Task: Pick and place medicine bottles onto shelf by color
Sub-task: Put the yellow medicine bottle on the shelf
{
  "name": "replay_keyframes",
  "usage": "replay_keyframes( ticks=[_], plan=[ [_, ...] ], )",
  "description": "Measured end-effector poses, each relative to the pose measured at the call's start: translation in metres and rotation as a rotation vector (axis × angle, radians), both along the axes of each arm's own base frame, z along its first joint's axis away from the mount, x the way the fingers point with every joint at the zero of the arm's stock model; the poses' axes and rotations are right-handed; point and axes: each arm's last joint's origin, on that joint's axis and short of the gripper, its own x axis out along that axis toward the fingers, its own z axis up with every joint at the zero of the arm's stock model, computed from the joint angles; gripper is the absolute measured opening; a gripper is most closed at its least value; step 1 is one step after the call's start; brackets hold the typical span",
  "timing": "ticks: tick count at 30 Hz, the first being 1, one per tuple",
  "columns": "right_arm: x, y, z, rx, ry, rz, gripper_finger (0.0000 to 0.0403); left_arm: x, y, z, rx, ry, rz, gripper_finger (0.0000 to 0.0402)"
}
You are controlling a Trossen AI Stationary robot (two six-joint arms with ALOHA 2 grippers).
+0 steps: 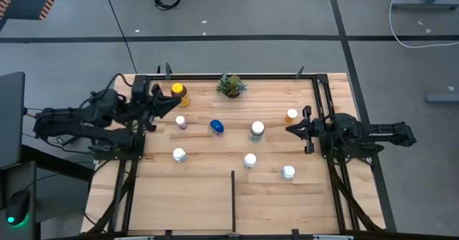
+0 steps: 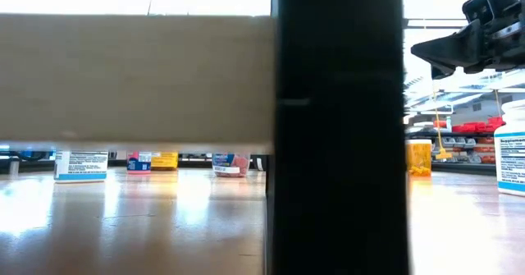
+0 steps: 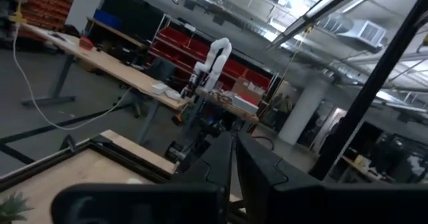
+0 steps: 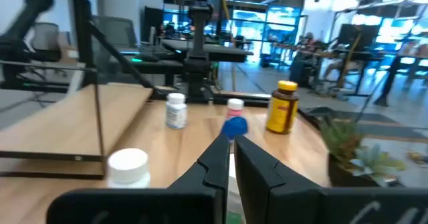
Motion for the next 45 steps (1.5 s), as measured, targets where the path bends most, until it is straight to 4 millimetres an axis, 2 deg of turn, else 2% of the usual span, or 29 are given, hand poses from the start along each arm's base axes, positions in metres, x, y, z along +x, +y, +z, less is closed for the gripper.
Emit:
replay_keyframes(
  ticks=[6, 10, 15, 18, 21, 25, 31, 37, 40, 45],
  plan=[
    [0.000, -0.001, 0.000, -0.080, 0.010, -0.024, 0.0031, 0.022, 0.000, -0.002, -0.026, -0.034, 0.000, 0.0034],
    [-0.001, -0.001, 0.007, 0.134, -0.046, -0.017, 0.0031, 0.029, 0.000, -0.005, -0.026, -0.023, 0.001, 0.0032],
    [-0.007, -0.002, 0.041, 0.255, -0.301, -0.012, 0.0031, 0.029, 0.000, -0.004, 0.069, -0.003, 0.022, 0.0028],
    [-0.011, -0.004, 0.067, 0.299, -0.355, -0.085, 0.0031, 0.027, 0.000, -0.003, 0.135, 0.004, 0.038, 0.0031],
    [-0.007, -0.006, 0.093, 0.322, -0.351, -0.150, 0.0031, 0.027, 0.000, -0.003, 0.157, 0.006, 0.043, 0.0036],
    [0.013, -0.008, 0.131, 0.326, -0.314, -0.181, 0.0031, 0.027, 0.000, -0.003, 0.150, 0.004, 0.042, 0.0038],
    [0.064, -0.009, 0.189, 0.404, -0.278, -0.176, 0.0031, 0.025, 0.000, 0.001, 0.140, -0.044, 0.042, 0.0030],
    [0.097, -0.010, 0.258, 0.423, -0.327, -0.162, 0.0031, 0.022, 0.000, 0.008, -0.037, -0.147, -0.003, 0.0030],
    [0.111, -0.011, 0.279, 0.390, -0.270, -0.178, 0.0031, 0.021, 0.000, 0.010, -0.086, -0.184, -0.018, 0.0034],
    [0.132, -0.014, 0.287, 0.307, -0.083, -0.231, 0.0031, 0.019, -0.001, 0.012, -0.080, -0.199, -0.056, 0.0041]
  ],
)
